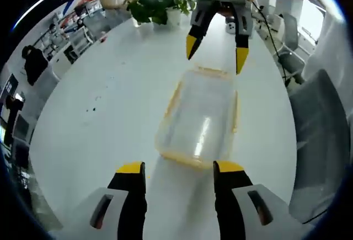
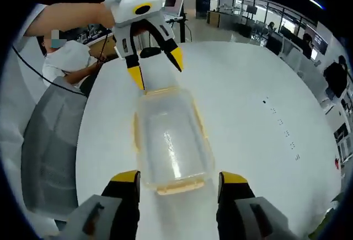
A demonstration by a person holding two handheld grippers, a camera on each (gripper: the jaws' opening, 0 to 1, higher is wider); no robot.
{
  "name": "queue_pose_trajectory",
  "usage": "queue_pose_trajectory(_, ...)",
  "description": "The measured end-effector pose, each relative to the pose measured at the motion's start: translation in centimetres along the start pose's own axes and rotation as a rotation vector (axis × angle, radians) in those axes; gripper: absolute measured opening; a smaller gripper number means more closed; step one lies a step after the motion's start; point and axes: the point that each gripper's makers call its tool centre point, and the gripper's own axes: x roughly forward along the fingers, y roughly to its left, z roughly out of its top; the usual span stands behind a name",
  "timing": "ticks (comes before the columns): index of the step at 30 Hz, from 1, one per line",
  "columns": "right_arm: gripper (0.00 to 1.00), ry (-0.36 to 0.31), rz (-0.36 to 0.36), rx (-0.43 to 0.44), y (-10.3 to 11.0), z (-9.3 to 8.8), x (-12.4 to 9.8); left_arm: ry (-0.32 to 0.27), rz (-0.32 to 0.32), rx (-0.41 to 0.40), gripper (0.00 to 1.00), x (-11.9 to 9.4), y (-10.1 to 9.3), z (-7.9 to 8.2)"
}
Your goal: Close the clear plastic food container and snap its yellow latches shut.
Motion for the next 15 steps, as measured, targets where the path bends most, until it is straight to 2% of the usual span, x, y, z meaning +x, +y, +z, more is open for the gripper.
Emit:
queue_pose_trajectory(2,0.52,0.003,-0.016,0.024,-0.1,0.0,0.1,-0.019,0.011,-0.040,0.45,0.1,0.0,0.3)
queue_pose_trajectory(5,0.49,0.004,-0.053,0.093,-0.6,-0.2,0.3,-0.001,0.029,-0.066,0.44,0.4,-0.1,0.2)
queue_pose_trajectory(7,0.49,0.002,-0.070,0.126,-0.9,-0.2,0.2,-0.015,0.033,-0.111,0.45,0.5,-0.4,0.5)
queue_pose_trajectory(8,0.48,-0.028,-0.077,0.183,-0.9,0.2,0.2,-0.031,0.034,-0.133,0.46,0.6,-0.6,0.7)
queue_pose_trajectory(10,0.47,-0.051,-0.119,0.224,-1.6,0.5,0.0,-0.027,0.047,-0.162,0.46,0.9,-0.6,0.7)
queue_pose_trajectory(13,0.47,-0.044,-0.152,0.266,-1.9,0.2,0.0,-0.028,0.065,-0.201,0.46,1.3,-0.8,0.6)
queue_pose_trajectory(15,0.46,-0.038,-0.175,0.327,-2.1,-0.2,0.1,-0.035,0.076,-0.269,0.46,1.5,-1.0,0.6)
